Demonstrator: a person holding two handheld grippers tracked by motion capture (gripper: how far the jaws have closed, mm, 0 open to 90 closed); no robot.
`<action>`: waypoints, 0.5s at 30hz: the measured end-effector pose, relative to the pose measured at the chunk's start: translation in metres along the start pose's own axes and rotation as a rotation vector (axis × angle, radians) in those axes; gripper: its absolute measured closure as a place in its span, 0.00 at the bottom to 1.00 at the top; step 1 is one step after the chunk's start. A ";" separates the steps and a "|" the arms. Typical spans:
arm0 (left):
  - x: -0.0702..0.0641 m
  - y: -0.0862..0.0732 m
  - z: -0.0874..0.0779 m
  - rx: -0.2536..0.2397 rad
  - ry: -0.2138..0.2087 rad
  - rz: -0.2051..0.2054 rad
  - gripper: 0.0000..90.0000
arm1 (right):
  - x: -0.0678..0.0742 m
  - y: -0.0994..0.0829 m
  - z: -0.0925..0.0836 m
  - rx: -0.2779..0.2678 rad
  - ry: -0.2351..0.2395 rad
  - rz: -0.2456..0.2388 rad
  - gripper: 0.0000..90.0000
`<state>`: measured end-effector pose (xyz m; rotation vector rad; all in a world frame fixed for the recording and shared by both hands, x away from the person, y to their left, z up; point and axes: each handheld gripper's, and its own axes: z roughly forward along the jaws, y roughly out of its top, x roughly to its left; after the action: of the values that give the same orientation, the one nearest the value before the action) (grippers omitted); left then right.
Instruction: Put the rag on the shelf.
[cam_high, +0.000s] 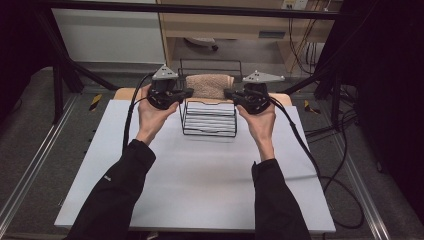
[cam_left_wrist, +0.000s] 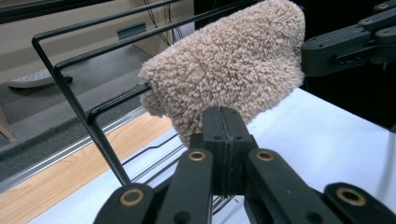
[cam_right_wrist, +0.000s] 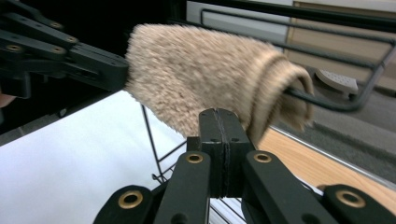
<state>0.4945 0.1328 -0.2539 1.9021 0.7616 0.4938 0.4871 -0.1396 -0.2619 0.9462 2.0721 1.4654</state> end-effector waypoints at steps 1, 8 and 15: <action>0.000 0.000 0.001 0.003 0.002 0.004 1.00 | -0.002 -0.002 0.001 0.002 -0.006 0.007 1.00; 0.004 -0.002 0.010 0.007 0.015 -0.013 0.99 | -0.006 -0.006 0.006 -0.005 -0.030 0.006 1.00; 0.002 -0.002 0.005 -0.004 0.017 -0.011 0.95 | -0.004 -0.005 0.001 -0.023 -0.020 0.001 0.97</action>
<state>0.4982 0.1315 -0.2577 1.8912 0.7815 0.5042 0.4886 -0.1432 -0.2672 0.9495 2.0365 1.4712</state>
